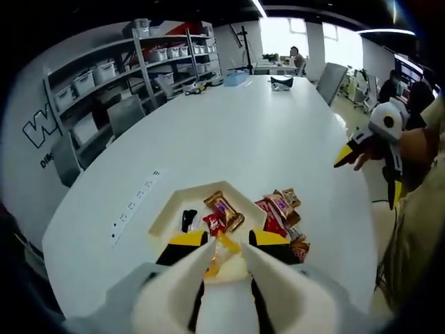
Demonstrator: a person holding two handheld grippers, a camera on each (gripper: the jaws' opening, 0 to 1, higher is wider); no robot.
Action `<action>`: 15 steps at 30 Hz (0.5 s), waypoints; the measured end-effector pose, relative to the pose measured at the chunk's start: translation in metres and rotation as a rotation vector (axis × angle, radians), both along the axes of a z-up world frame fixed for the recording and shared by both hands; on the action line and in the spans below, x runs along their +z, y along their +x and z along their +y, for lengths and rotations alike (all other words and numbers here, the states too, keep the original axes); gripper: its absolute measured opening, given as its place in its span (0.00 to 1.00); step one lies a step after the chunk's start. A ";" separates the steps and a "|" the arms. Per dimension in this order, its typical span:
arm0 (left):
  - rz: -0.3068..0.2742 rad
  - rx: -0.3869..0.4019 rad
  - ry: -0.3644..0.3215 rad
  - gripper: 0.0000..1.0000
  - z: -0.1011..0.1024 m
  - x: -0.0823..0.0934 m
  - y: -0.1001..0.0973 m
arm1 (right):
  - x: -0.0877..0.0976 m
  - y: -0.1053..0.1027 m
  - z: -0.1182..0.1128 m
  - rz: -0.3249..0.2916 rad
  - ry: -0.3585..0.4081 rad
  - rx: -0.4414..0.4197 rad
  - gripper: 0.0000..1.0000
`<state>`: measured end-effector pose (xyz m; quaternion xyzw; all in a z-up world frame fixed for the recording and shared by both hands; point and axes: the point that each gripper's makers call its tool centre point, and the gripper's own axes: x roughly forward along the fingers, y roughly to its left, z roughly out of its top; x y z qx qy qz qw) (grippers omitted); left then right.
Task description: Place the target food into the container with the food tongs after gripping and lifting it, then release it inside without dropping or visibly crushing the food.
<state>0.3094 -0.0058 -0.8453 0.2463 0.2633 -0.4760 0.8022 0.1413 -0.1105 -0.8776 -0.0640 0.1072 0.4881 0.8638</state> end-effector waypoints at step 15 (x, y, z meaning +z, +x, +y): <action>0.002 -0.047 0.006 0.23 -0.003 -0.003 -0.022 | 0.000 0.001 -0.002 -0.001 0.000 -0.005 0.82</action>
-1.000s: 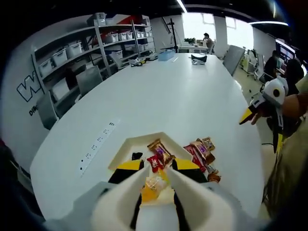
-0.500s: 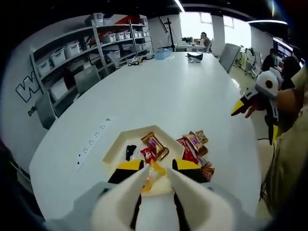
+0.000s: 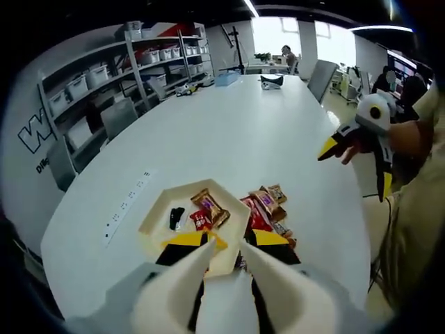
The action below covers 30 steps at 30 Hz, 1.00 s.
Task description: Place the target food into the container with the food tongs after gripping and lifting it, then release it inside without dropping or visibly crushing the food.
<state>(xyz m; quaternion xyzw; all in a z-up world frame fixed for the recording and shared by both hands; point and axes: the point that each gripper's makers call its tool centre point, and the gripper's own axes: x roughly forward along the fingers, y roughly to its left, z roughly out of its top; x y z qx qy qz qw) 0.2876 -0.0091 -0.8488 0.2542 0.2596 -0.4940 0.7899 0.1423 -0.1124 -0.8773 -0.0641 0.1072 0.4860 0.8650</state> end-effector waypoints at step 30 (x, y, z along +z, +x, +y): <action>0.049 -0.099 0.001 0.23 -0.009 -0.020 -0.027 | -0.003 0.001 -0.001 0.002 0.008 -0.005 0.82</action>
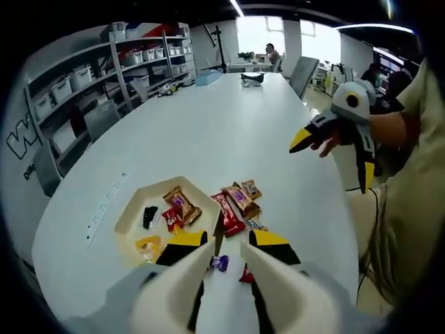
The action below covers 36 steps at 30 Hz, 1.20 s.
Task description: Place the target food into the container with the food tongs after gripping and lifting it, then release it inside without dropping or visibly crushing the food.
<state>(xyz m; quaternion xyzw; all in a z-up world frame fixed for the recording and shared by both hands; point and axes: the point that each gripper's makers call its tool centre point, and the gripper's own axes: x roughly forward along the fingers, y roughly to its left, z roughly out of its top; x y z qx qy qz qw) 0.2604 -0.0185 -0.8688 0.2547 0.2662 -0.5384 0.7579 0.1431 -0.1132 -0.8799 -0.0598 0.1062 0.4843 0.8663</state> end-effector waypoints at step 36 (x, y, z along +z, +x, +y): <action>0.056 -0.162 0.016 0.23 -0.010 -0.046 -0.037 | -0.001 -0.001 0.001 0.002 -0.001 0.005 0.82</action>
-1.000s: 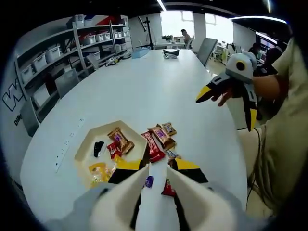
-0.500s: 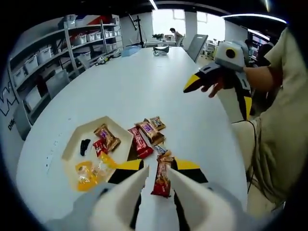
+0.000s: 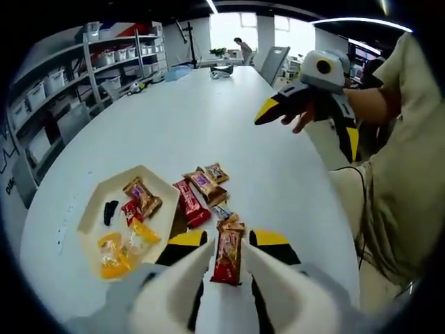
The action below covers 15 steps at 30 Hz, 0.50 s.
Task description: Place the target food into the container with the food tongs after gripping and lifting it, then release it inside without dropping or visibly crushing the food.
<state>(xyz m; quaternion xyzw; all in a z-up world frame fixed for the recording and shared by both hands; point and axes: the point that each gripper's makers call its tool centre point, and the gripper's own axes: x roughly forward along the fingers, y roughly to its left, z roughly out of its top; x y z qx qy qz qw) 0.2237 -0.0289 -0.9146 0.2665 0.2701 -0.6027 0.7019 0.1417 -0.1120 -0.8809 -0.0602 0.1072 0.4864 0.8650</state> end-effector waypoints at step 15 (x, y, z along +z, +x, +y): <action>0.010 -0.032 0.011 0.24 -0.002 -0.014 -0.005 | 0.001 0.000 0.000 -0.001 0.001 0.001 0.82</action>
